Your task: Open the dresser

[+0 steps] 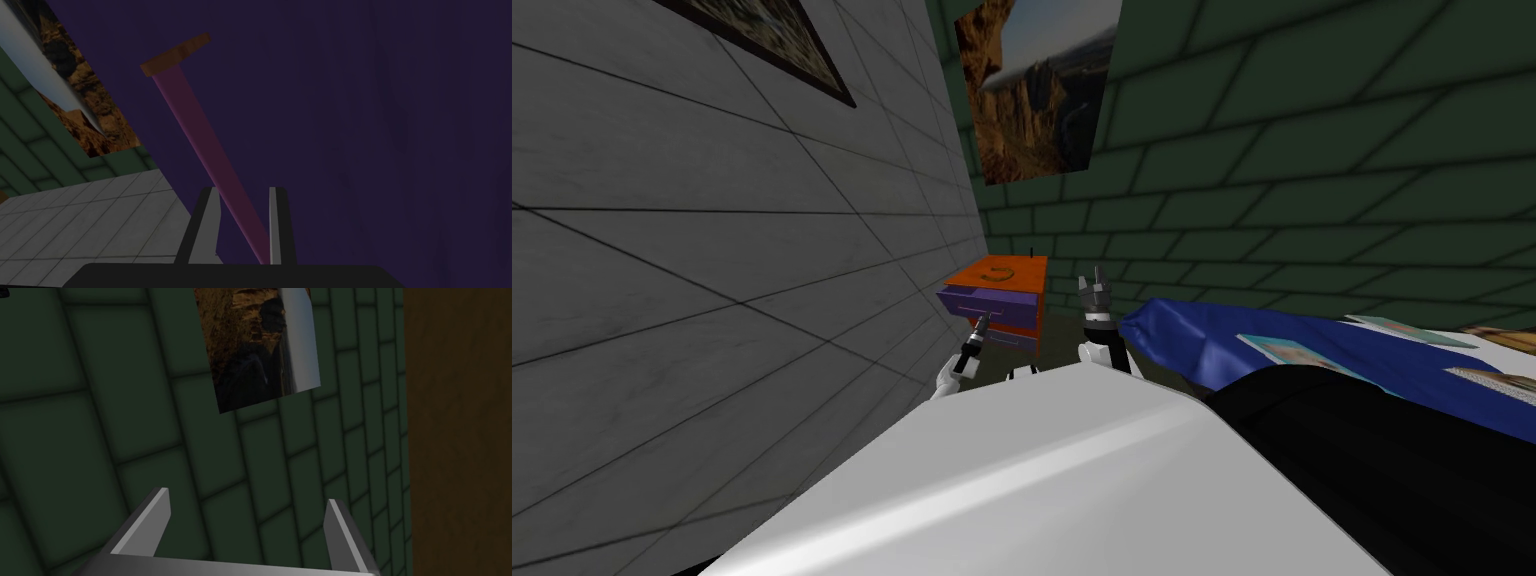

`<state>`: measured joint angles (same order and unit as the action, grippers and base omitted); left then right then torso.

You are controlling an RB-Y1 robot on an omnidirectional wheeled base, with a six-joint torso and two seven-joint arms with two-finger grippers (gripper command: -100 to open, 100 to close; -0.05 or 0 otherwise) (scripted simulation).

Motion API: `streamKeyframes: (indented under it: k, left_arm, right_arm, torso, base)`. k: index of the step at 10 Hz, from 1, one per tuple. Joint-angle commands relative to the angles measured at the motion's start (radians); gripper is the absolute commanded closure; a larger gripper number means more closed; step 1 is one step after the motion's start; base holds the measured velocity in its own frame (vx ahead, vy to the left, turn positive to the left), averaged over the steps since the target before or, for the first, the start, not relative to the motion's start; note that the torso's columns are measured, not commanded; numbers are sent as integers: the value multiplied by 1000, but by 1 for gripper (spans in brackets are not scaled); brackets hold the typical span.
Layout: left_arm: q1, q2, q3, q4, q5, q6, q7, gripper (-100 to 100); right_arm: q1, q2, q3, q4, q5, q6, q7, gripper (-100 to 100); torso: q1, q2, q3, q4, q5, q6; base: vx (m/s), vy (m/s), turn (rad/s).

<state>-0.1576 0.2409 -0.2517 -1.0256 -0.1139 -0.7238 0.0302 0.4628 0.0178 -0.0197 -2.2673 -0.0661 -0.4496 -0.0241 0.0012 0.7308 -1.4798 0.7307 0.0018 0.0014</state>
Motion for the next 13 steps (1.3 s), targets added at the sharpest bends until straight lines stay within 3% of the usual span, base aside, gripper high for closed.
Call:
streamKeyframes:
  k: [1, 3, 4, 5, 6, 7, 8, 9, 10, 11, 12, 13]
  left_arm:
    - [75, 4, -32, -81, 61, 46, -73, 100]
    - [115, 4, -32, -128, 61, 46, -89, 100]
    - [149, 5, -51, -183, 104, 71, -134, 100]
    - [176, 5, -51, -205, 104, 71, -144, 100]
    - [204, 7, -71, -251, 146, 96, -178, 100]
    - [236, 7, -71, -282, 146, 96, -199, 100]
    - [242, 7, -71, -282, 146, 96, -199, 100]
    - [284, 8, -90, -341, 189, 121, -247, 100]
    - [305, 8, -90, -359, 189, 121, -255, 100]
    - [333, 10, -109, -405, 232, 146, -294, 100]
    - [364, 10, -109, -436, 232, 146, -310, 100]
    - [397, 12, -129, -488, 275, 171, -345, 100]
  right_arm:
    - [0, 0, 0, 0, 0, 0, 0, 0]
    - [0, 0, 0, 0, 0, 0, 0, 0]
    - [0, 0, 0, 0, 0, 0, 0, 0]
    - [0, 0, 0, 0, 0, 0, 0, 0]
    - [0, 0, 0, 0, 0, 0, 0, 0]
    - [0, 0, 0, 0, 0, 0, 0, 0]
    - [0, 0, 0, 0, 0, 0, 0, 0]
    - [0, 0, 0, 0, 0, 0, 0, 0]
    - [0, 0, 0, 0, 0, 0, 0, 0]
    - [0, 0, 0, 0, 0, 0, 0, 0]
    - [0, 0, 0, 0, 0, 0, 0, 0]
    - [0, 0, 0, 0, 0, 0, 0, 0]
  torso:
    - [0, 0, 0, 0, 0, -1]
    - [0, 1, 1, 1, 0, -2]
    - [-1, 0, 0, 1, -1, -3]
    - [1, 1, 0, 1, 0, -1]
    - [1, 1, 1, 1, 0, -2]
    - [1, 1, 1, 1, 0, -1]
    - [1, 1, 1, 0, 0, -2]
    - [-1, 0, 1, 0, 0, -2]
    - [0, 0, 0, 1, 0, -1]
    - [0, 1, 1, 1, 0, -2]
    - [2, 2, 1, 2, 0, -1]
    - [1, 3, 2, 3, 0, -2]
  base:
    - [9, 86, -128]
    - [6, 50, -43]
    - [6, 46, -105]
    - [11, 58, -78]
    - [18, 79, -134]
    - [8, 74, -89]
    - [1, 30, 0]
    - [7, 57, -104]
    - [11, 60, -94]
    - [8, 77, -128]
    - [4, 67, -82]
    - [-1, 74, -140]
